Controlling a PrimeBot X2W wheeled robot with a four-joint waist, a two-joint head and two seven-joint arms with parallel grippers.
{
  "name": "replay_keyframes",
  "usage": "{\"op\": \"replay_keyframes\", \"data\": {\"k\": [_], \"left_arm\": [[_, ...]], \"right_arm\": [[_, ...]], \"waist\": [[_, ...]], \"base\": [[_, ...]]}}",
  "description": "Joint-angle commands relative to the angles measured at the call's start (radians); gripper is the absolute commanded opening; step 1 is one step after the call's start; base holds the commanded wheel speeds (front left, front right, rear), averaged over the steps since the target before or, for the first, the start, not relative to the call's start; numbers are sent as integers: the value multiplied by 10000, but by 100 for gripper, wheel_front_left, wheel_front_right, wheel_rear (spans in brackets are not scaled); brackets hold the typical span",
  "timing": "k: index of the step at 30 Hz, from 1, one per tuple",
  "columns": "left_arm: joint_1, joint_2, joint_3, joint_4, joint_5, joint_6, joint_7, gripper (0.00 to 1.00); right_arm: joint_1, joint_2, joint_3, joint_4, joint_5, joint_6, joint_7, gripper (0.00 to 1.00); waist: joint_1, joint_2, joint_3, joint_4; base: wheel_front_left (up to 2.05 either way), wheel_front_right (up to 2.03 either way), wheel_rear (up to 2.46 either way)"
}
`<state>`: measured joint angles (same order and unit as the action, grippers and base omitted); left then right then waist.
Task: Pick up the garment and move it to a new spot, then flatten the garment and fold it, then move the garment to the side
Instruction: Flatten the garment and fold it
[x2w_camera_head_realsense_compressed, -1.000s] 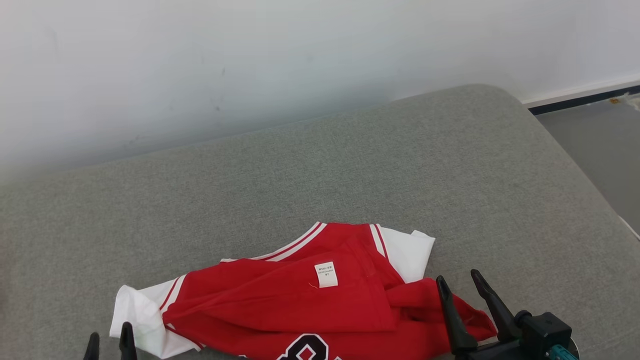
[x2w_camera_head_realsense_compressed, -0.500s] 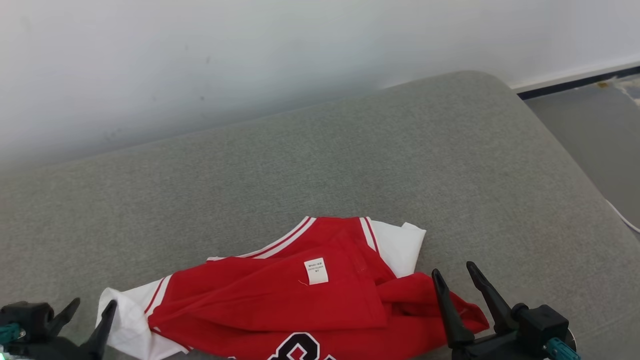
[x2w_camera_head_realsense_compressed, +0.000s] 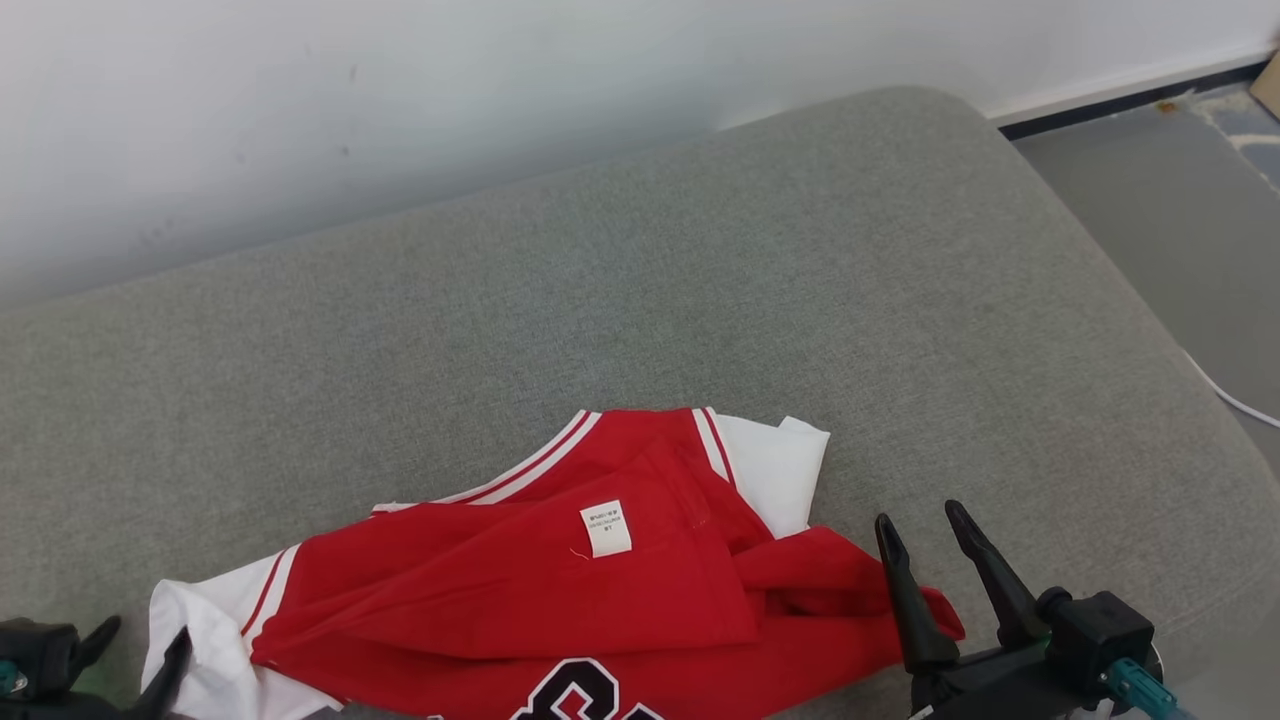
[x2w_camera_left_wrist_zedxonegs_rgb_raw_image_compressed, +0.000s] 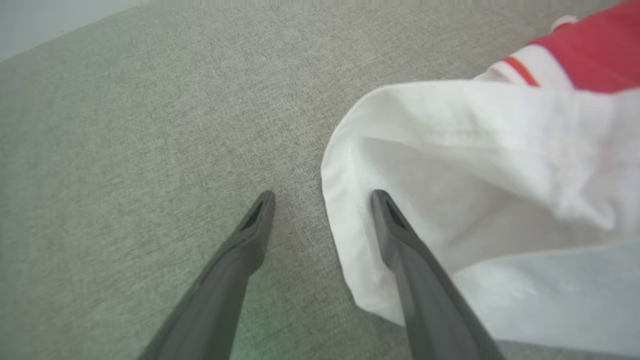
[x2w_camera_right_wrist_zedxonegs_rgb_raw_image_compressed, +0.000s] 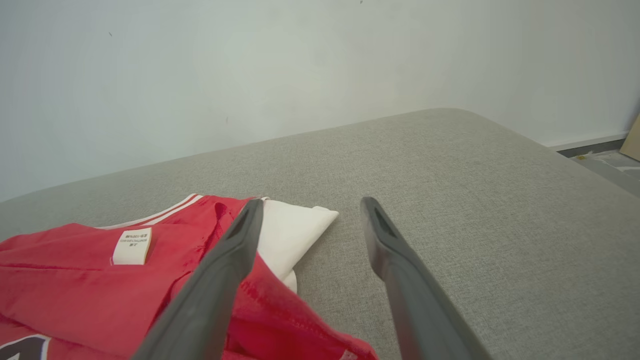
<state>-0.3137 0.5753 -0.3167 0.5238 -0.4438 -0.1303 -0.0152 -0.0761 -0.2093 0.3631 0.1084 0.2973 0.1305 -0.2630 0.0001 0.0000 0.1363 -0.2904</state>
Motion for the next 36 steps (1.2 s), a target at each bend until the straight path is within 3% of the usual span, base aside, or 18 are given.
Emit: {"op": "replay_keyframes", "data": {"k": [1,2,3,4,5,7,9,11,16,22,29,36], "left_arm": [[-44,-31,-150,184,7,-5,-12,100],[-106,-53,-218,269,-9,-5,-47,100],[-167,-96,-307,376,-37,-5,-61,91],[-196,-111,-434,481,-43,-5,-15,57],[-212,-111,-524,601,-38,-3,37,44],[-184,-178,-755,790,-169,-3,231,0],[-46,-163,-1069,821,-327,-7,447,0],[104,16,-1074,149,-221,141,-442,0],[208,368,-536,-1324,372,1256,-2070,0],[621,719,45,-3114,859,2070,-2449,0],[1423,880,320,-4124,938,2406,-2485,0],[2034,830,477,-4935,965,2679,-2507,0]], "right_arm": [[-134,-8,-10,-43,-14,4,4,100],[-162,-7,-15,-47,-18,4,4,100],[-162,-6,-14,-42,-26,4,4,100],[-161,-2,-12,-40,-31,4,4,100],[-159,0,-5,-33,-33,4,4,100],[-195,3,12,-16,-35,4,4,100],[-229,18,31,1,-30,4,4,100],[-148,72,0,49,-33,4,4,100],[-33,94,13,65,-30,4,4,100],[-13,36,70,54,-42,4,6,100],[-150,-20,519,201,290,4,4,100],[-473,-344,1825,902,1206,4,6,100]], "waist": [[-1,0,152,22],[-1,0,193,37],[-1,0,217,49],[-1,0,238,59],[-1,0,252,69],[-1,0,249,76],[-1,0,219,72],[-1,0,56,121],[-1,0,-185,311],[-1,0,-370,577],[-1,0,-428,804],[-1,0,-329,1083]], "base": [[0,0,0],[0,0,0],[0,0,0],[0,0,0],[0,0,0],[0,0,0],[0,0,0],[0,0,0],[0,0,0],[0,0,0],[0,0,0],[0,0,0]]}}
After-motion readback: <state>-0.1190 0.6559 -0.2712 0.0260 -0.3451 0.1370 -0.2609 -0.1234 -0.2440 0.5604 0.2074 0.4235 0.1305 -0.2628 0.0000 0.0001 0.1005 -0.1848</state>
